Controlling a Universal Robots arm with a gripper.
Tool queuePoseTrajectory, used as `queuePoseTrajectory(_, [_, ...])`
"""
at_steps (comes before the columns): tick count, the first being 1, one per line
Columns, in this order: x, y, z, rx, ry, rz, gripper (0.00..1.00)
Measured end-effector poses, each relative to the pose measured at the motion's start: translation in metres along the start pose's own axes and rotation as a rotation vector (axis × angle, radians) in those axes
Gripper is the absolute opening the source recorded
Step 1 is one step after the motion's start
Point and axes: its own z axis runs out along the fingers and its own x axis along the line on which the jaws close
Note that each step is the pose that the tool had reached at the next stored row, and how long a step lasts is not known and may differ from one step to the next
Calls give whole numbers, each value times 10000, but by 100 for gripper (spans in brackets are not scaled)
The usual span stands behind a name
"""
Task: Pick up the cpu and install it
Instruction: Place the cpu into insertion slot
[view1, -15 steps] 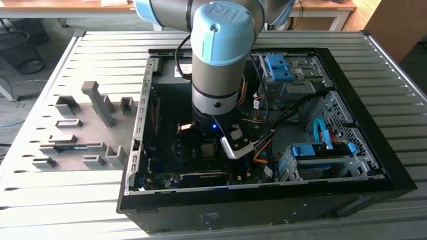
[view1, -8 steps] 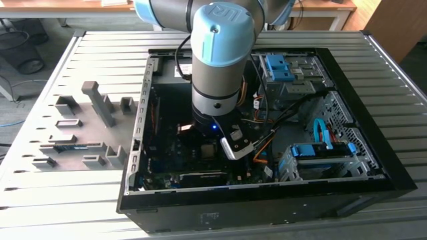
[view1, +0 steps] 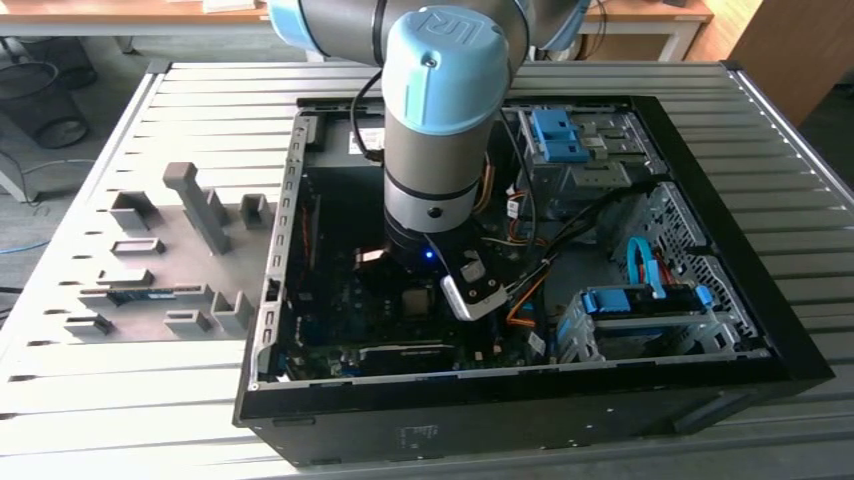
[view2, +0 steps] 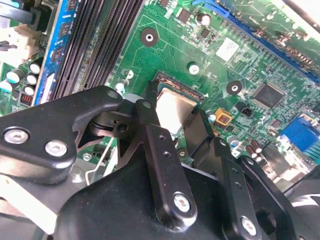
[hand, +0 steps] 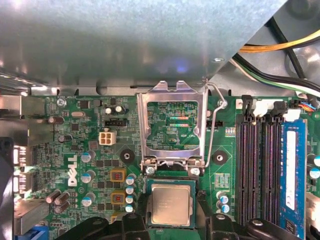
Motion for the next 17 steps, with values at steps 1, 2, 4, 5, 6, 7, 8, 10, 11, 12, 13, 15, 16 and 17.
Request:
queuePoseTrajectory(1, [0,-3,1,-1,0,1,47])
queuePoseTrajectory(2, [-1,-6,2,-2,-1,2,47])
queuePoseTrajectory(4, [-1,-10,1,-1,0,6,47])
queuePoseTrajectory(5, [0,-11,1,-1,0,8,47])
queuePoseTrajectory(6, [0,-13,1,-1,0,10,47])
queuePoseTrajectory(7, [0,-14,1,0,0,11,47])
queuePoseTrajectory(8, [0,-14,1,-1,0,10,47])
queuePoseTrajectory(10, [0,-14,-1,-2,0,11,47])
queuePoseTrajectory(11, [0,-13,-4,0,0,11,47])
queuePoseTrajectory(12, [0,-14,-7,3,0,11,47])
queuePoseTrajectory(13, [0,-14,-11,7,0,13,47])
queuePoseTrajectory(15, [0,-14,-11,19,-2,22,47])
queuePoseTrajectory(16, [0,-14,-12,29,-1,35,47])
queuePoseTrajectory(17, [0,-14,-13,41,0,61,47])
